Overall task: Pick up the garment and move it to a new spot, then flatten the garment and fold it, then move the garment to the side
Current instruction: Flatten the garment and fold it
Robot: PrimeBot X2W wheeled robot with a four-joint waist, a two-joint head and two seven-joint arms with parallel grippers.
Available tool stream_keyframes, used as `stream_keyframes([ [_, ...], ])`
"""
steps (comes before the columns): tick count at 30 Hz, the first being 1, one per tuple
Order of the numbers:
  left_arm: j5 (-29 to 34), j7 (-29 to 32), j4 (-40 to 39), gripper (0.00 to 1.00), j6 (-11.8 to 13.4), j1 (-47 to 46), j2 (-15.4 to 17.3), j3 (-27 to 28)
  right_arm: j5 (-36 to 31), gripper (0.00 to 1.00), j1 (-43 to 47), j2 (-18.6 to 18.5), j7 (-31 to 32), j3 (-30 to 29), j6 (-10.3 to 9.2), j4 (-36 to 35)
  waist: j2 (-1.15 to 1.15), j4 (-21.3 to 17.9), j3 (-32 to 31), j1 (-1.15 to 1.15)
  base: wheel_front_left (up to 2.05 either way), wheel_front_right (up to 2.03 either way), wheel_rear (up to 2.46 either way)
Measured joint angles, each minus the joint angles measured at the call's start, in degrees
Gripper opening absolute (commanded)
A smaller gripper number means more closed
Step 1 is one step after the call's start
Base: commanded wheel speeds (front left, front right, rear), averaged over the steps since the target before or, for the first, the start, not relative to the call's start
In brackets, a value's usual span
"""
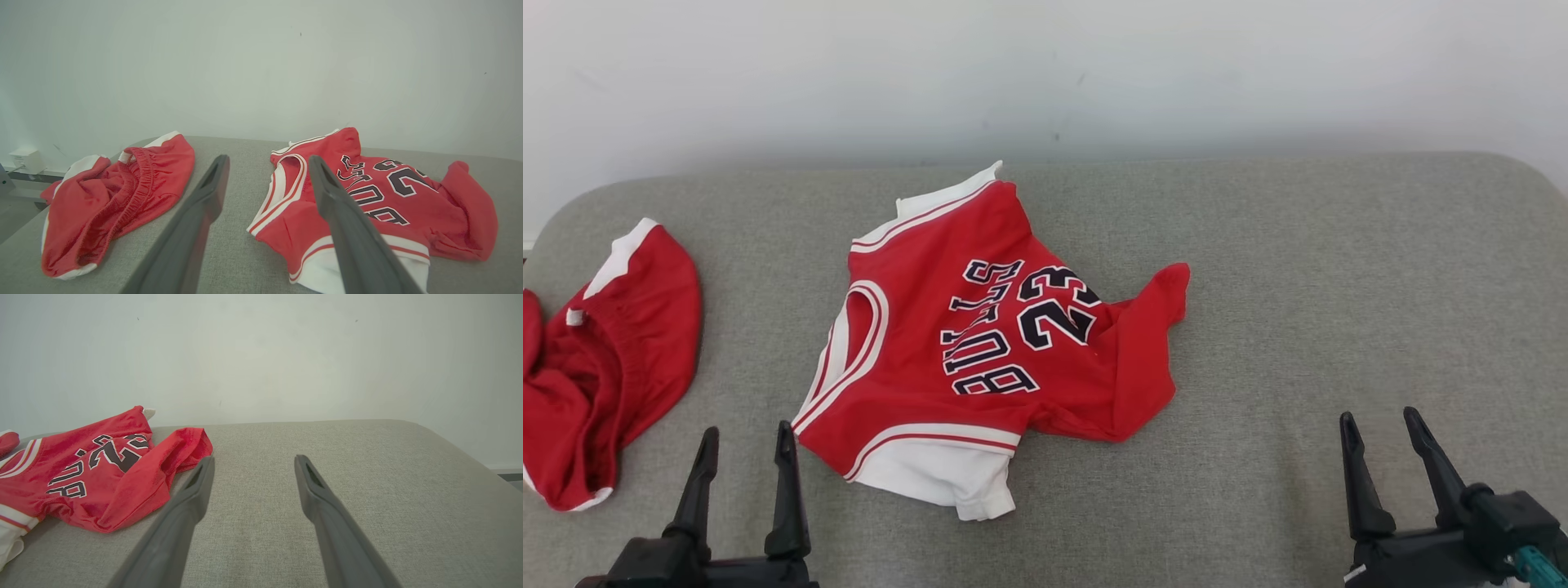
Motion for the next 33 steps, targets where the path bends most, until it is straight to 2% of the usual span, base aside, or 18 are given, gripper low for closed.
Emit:
stream_keyframes([
  [8,0.93,0.0,0.86,1.0,-1.45,-2.87,-0.88,-1.63,2.57,1.0,-8.39,-4.16,0.0,5.26,-0.01,6.5,0.0,2.15,1.73,0.0,0.0,0.0,0.0],
  [18,-1.72,0.0,1.23,1.0,-0.27,-5.76,-1.03,-7.46,7.2,1.0,-26.25,-9.72,0.07,12.44,0.0,22.06,0.0,7.37,4.86,0.0,0.0,0.0,0.0],
  [25,-3.61,0.0,2.11,1.0,1.2,-8.0,-1.05,-11.48,12.4,1.0,-34.69,-10.99,0.16,16.56,0.0,31.88,0.0,11.78,8.04,0.01,0.0,0.0,0.0],
  [33,-4.99,0.0,2.66,1.0,2.09,-8.71,-1.07,-13.32,20.05,0.98,-38.24,-10.37,0.6,20.68,0.0,39.68,0.01,15.87,10.63,0.01,0.0,0.0,0.0],
])
